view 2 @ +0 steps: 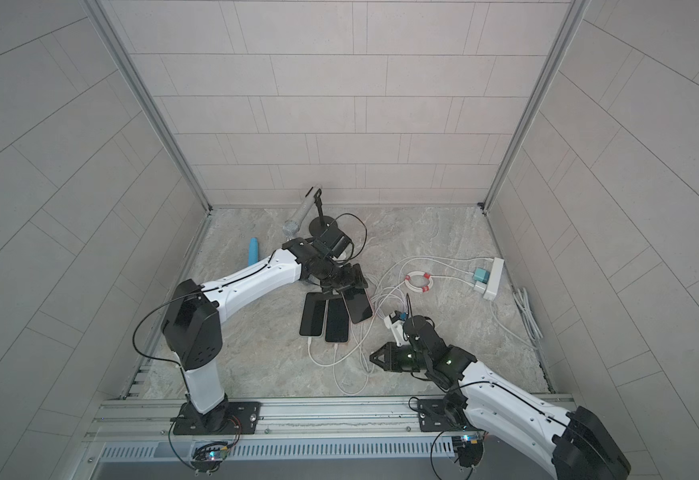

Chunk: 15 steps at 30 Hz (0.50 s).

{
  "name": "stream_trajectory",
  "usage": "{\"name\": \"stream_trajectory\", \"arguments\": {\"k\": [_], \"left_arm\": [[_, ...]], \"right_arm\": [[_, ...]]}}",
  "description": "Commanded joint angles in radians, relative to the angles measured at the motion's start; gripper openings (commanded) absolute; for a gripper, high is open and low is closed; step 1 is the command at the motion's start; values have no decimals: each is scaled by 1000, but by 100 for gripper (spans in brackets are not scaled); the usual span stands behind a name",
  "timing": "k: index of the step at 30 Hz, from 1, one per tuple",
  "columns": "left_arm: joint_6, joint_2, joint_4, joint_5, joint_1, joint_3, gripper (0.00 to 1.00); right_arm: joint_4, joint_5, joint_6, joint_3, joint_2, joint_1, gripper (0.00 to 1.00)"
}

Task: Unplug the charging cable from the phone
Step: Remove the charging cable from the phone.

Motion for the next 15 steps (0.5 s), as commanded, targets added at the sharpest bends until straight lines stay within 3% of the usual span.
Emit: {"name": "stream_trajectory", "arguments": {"k": [1, 9, 12, 15], "left_arm": [[20, -5, 5, 5, -10, -1, 0], [28, 10, 0, -3, -28, 2, 0], [28, 22, 1, -3, -37, 6, 0], [32, 40, -2, -2, -48, 16, 0]], "right_arm": [[-95, 67, 13, 20, -17, 3, 23], [-248, 158, 18, 54, -99, 1, 53], [-323, 205, 17, 80, -128, 1, 71], [-389, 251, 10, 112, -155, 0, 78]]}}
